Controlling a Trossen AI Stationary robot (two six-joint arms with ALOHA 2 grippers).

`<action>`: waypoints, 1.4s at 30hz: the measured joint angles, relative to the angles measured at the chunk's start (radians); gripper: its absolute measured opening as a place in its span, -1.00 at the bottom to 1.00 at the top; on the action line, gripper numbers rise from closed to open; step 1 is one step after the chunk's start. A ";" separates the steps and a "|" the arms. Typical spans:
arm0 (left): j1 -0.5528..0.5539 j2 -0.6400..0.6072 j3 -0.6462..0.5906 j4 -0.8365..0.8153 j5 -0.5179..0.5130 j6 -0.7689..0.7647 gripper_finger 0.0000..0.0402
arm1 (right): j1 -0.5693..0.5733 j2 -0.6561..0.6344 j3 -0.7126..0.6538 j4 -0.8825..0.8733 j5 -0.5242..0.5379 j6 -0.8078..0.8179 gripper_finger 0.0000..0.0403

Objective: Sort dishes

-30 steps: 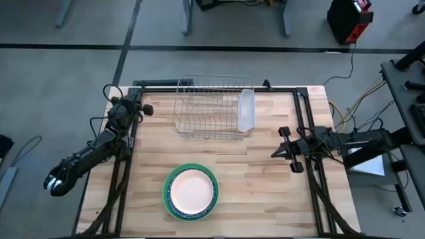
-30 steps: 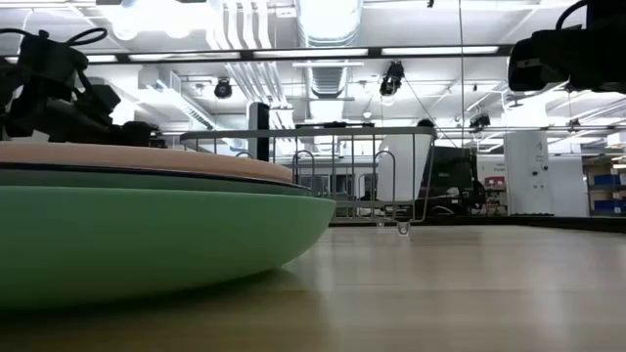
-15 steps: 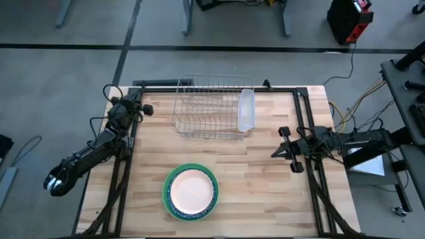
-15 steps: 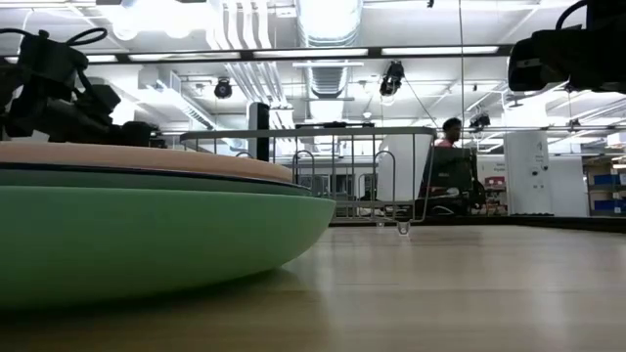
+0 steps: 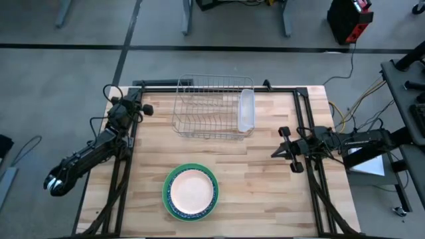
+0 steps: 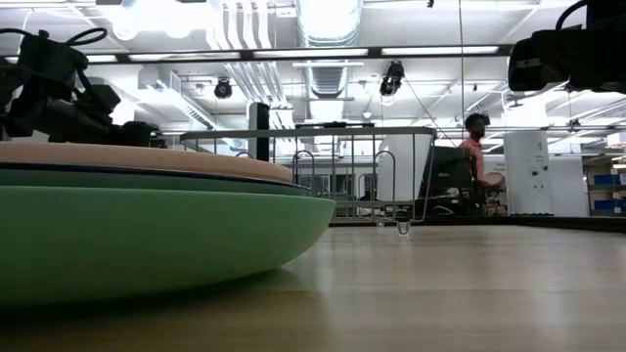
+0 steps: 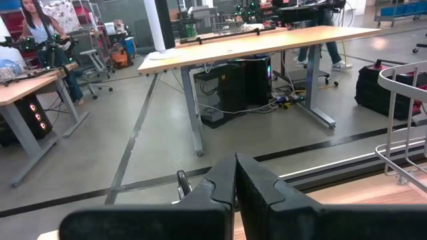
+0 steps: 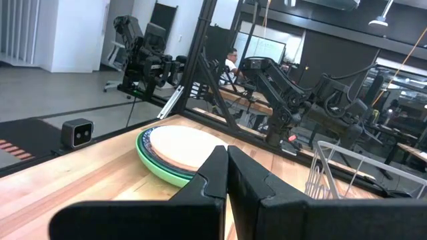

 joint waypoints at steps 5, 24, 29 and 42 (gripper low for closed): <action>0.000 0.000 0.000 0.000 0.000 0.000 -1.00 | 0.000 0.000 0.000 0.000 0.000 0.000 -1.00; 0.000 0.000 0.000 0.000 0.000 0.000 -1.00 | 0.000 0.000 0.000 0.000 0.000 0.000 -1.00; 0.000 0.000 0.000 0.000 0.000 0.000 -1.00 | 0.000 0.000 0.000 0.025 0.062 -0.143 -1.00; 0.000 0.000 0.000 0.000 0.000 0.000 -1.00 | 0.000 0.000 0.001 0.023 0.090 -0.177 -1.00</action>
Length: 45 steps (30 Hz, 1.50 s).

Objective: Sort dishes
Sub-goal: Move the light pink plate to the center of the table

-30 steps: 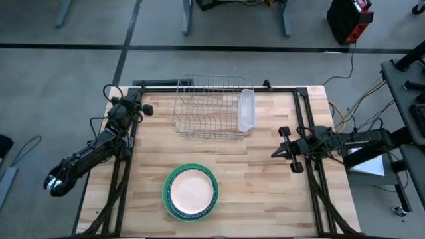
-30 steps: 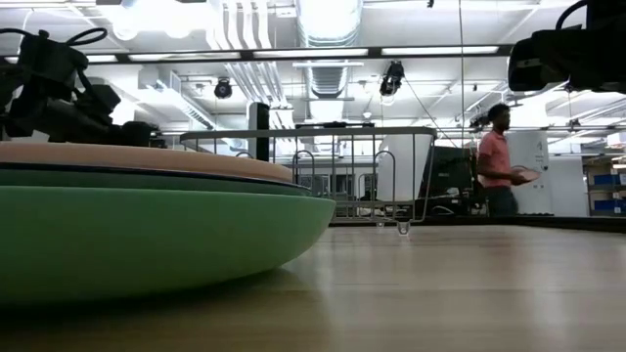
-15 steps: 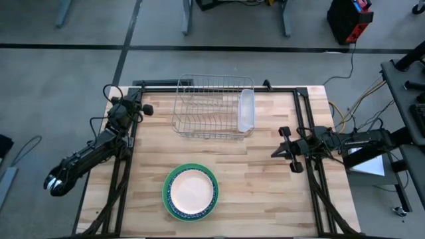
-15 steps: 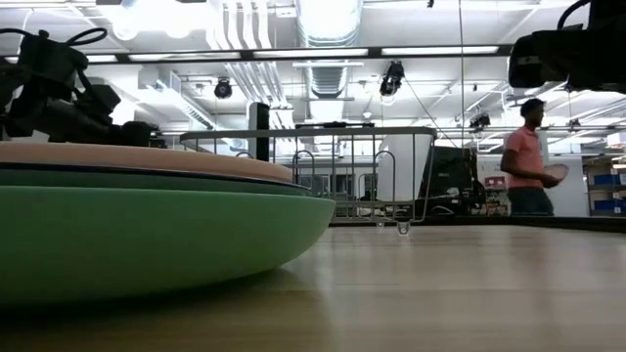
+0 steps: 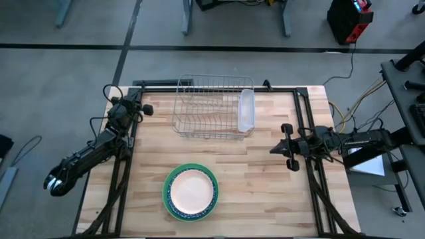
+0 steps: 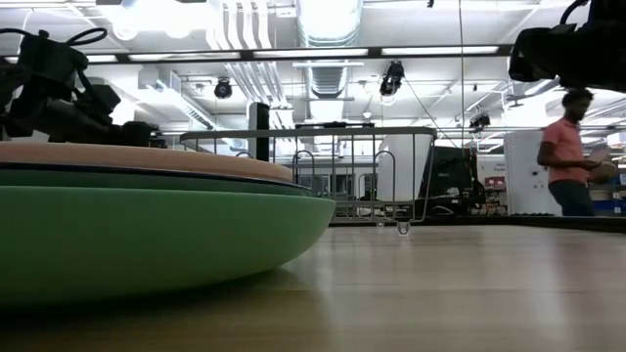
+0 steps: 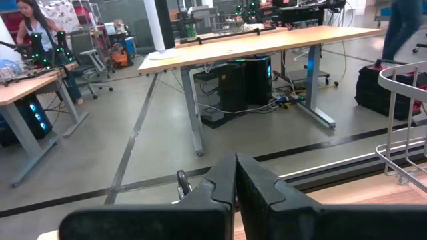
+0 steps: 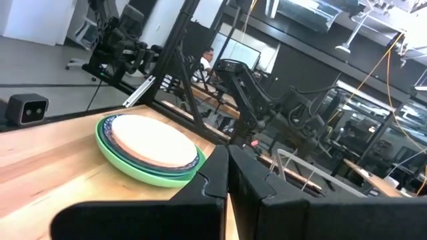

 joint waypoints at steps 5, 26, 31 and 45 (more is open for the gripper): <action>0.000 0.000 0.000 0.000 0.000 0.000 -1.00 | 0.000 0.000 0.000 0.000 0.000 -0.001 -1.00; 0.000 0.000 0.000 0.000 0.000 0.000 -1.00 | 0.000 0.000 -0.001 0.000 0.000 -0.025 -1.00; 0.000 0.000 0.000 0.000 0.000 0.000 -1.00 | 0.000 0.000 -0.001 0.000 0.000 -0.025 -1.00; 0.000 0.000 0.000 0.000 0.000 0.000 -1.00 | 0.000 0.000 -0.001 0.000 0.000 0.098 -1.00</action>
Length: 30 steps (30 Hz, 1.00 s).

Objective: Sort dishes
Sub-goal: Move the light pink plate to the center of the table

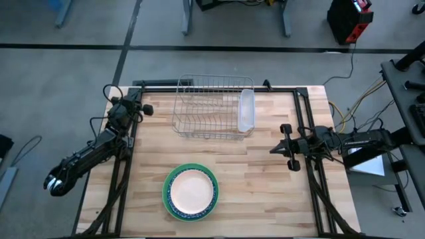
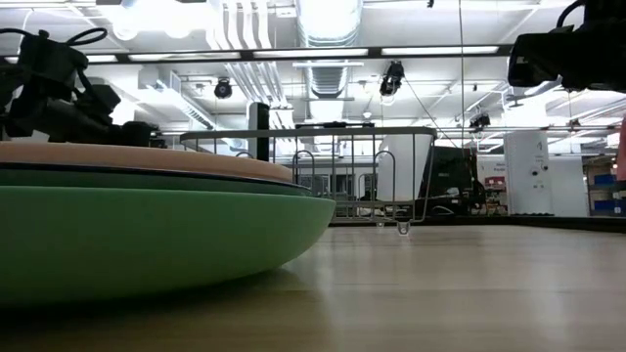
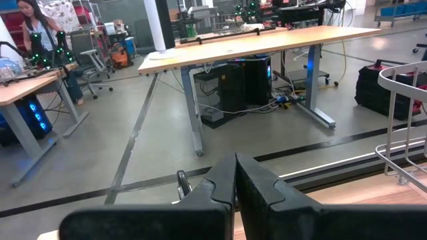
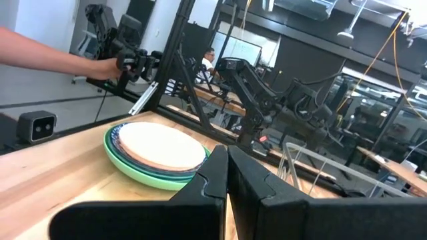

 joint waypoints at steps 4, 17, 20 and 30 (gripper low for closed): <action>0.000 0.000 0.000 0.000 0.011 -0.025 -1.00 | 0.000 0.000 0.000 0.001 0.013 -0.015 -1.00; -0.001 0.000 0.000 0.000 0.506 -0.284 -1.00 | 0.000 0.000 0.000 0.015 0.098 -0.022 -1.00; -0.001 0.000 0.000 0.002 0.613 -0.386 -1.00 | 0.000 0.000 0.000 0.016 0.098 -0.035 -1.00; -0.001 0.001 0.000 -0.012 0.872 -0.764 -1.00 | 0.000 0.000 0.000 0.039 0.098 -0.147 -1.00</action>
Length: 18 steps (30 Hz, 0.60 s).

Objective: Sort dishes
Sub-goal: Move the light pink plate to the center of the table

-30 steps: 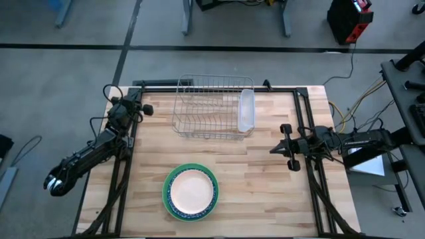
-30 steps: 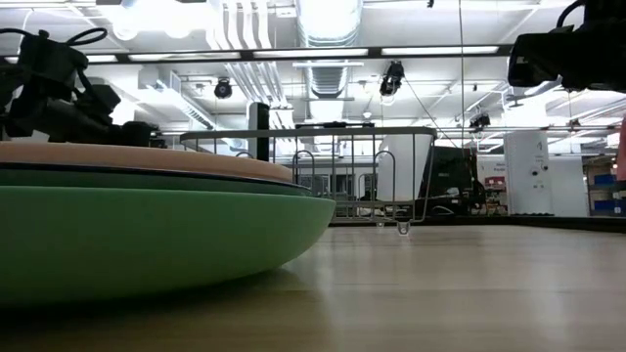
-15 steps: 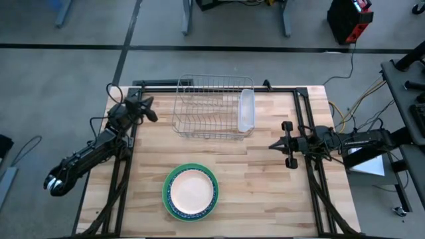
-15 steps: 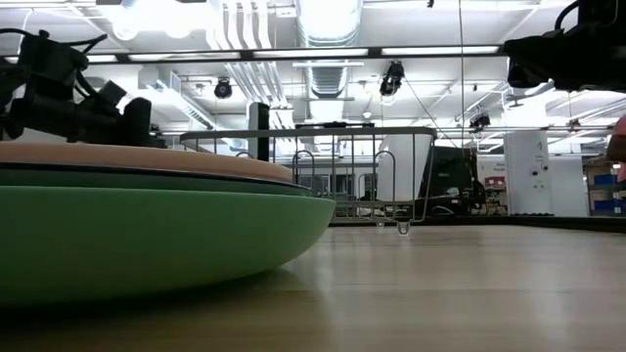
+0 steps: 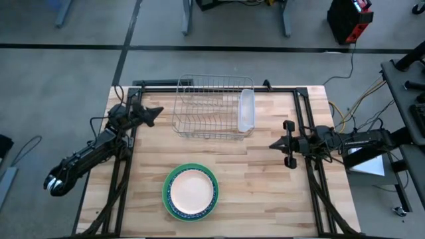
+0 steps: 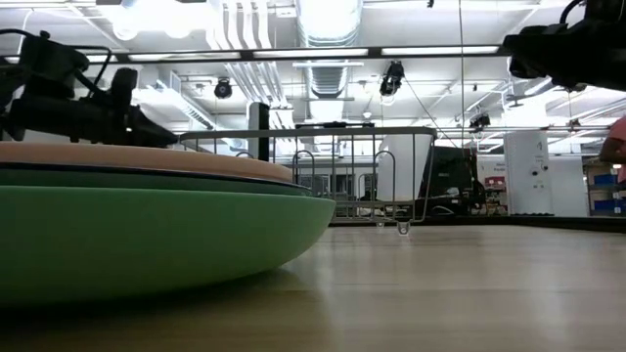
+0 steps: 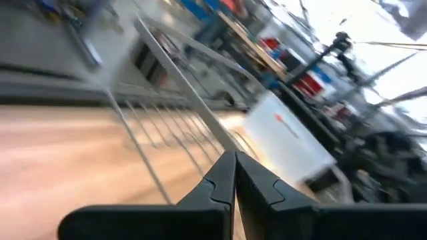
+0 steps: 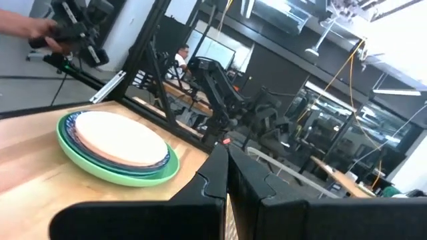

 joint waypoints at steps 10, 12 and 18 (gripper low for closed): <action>0.000 0.003 0.000 -0.006 0.076 -0.030 -1.00 | 0.000 0.000 0.000 -0.009 0.000 0.098 -1.00; 0.000 0.003 0.000 -0.008 0.094 -0.034 -1.00 | 0.000 0.000 0.000 -0.008 -0.001 0.098 -1.00; -0.002 0.003 0.000 0.004 0.132 0.043 -1.00 | 0.000 0.000 0.000 0.017 -0.004 0.157 -1.00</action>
